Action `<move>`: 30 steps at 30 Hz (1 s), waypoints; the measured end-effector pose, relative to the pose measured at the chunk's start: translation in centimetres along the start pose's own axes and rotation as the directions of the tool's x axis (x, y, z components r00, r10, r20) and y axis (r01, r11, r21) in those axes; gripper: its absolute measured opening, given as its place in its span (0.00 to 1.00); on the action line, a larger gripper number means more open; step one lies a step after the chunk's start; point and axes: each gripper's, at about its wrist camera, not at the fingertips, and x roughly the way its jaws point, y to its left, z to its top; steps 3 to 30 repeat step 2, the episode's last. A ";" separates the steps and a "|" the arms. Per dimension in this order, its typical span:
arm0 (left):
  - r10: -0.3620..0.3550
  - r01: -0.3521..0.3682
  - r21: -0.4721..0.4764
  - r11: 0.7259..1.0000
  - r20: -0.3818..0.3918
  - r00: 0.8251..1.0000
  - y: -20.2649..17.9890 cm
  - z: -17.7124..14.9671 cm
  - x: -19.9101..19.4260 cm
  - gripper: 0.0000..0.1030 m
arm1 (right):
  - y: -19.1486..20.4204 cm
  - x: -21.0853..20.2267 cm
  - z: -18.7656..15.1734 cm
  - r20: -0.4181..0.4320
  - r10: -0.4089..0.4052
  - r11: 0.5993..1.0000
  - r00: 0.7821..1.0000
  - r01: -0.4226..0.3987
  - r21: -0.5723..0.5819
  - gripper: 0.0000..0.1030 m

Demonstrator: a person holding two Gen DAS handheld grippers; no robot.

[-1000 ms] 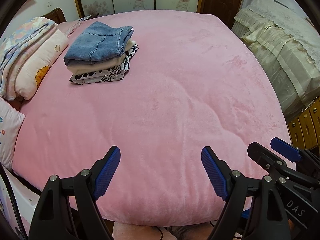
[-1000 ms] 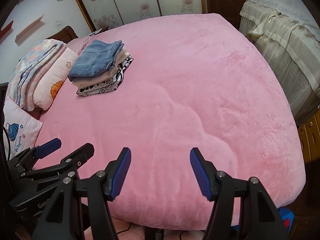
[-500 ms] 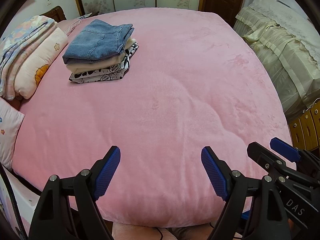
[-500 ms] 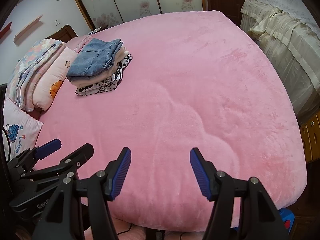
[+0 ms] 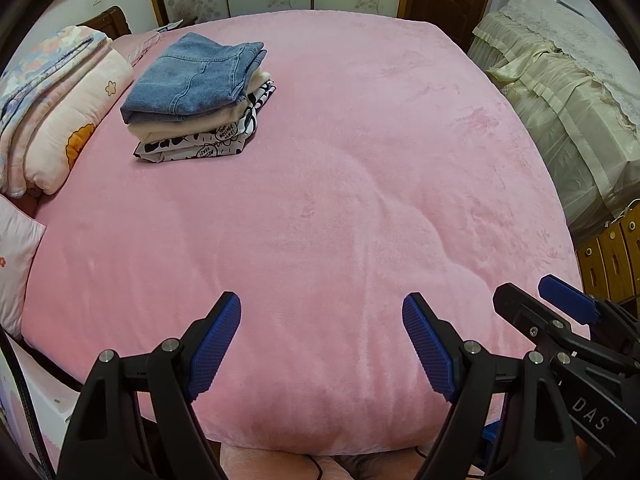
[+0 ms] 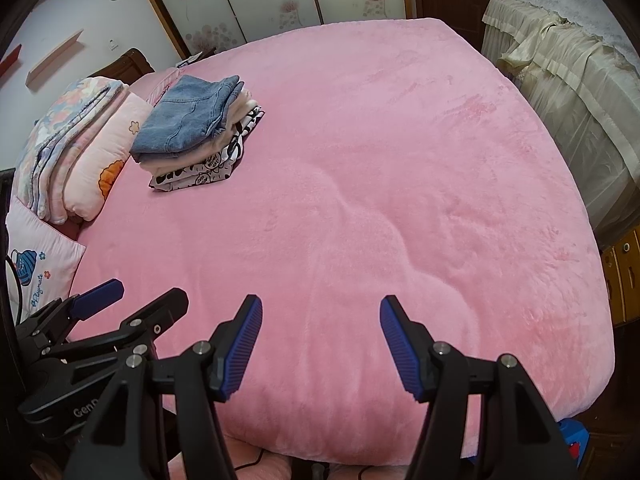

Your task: Fold large clothes

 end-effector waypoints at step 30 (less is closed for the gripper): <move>0.001 -0.001 -0.001 1.000 -0.004 1.000 0.0 0.1 0.1 0.80 | -0.1 0.3 0.1 -0.004 0.001 1.000 1.000 -0.001 0.000 0.60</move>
